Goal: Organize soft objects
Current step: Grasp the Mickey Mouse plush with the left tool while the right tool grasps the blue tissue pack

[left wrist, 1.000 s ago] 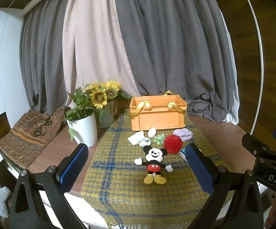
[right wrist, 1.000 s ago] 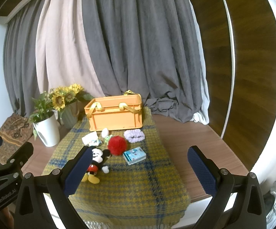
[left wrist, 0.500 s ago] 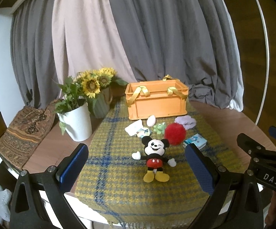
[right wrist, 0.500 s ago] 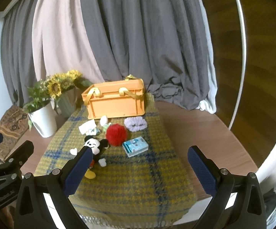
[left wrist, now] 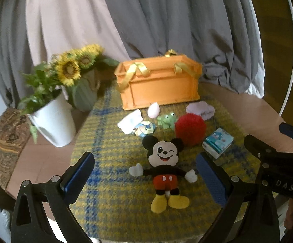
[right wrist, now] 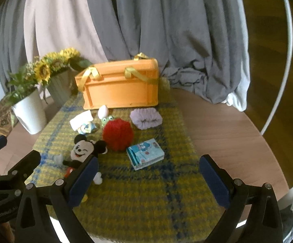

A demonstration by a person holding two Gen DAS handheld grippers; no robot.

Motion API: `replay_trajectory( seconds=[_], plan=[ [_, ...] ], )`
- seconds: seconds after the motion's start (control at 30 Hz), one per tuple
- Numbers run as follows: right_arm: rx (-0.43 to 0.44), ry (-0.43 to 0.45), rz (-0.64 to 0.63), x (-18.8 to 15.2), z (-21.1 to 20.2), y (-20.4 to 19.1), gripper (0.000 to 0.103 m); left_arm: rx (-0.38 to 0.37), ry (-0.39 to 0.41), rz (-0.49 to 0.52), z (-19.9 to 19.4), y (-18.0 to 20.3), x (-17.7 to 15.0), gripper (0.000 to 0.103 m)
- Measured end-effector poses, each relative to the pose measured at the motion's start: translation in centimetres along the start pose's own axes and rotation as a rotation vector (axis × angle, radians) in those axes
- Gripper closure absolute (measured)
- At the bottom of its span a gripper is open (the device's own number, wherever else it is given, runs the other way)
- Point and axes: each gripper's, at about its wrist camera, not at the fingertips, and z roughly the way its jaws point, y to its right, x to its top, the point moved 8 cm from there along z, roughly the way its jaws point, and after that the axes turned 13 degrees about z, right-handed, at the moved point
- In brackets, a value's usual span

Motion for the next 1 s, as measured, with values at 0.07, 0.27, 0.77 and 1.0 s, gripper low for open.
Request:
replay_trajectory(
  seconds=[0.07,0.27,0.77,1.0],
  plan=[
    [-0.01,-0.025,-0.002,-0.1,1.6,-0.1,0.002,-0.029,-0.021,0.001,1.5,0.1,0.0,0.002],
    [-0.027,-0.103,-0.03,-0.7,5.6,0.1,0.002,-0.066,-0.081,0.038,5.4,1.2,-0.2,0.004],
    [0.042,-0.239,-0.184,-2.1,12.9,-0.1,0.002,-0.064,-0.156,0.036,10.6,3.3,-1.6,0.016],
    [0.06,-0.278,-0.195,-2.6,15.0,-0.1,0.003,-0.064,-0.194,0.02,12.4,3.6,-2.3,0.029]
  ],
)
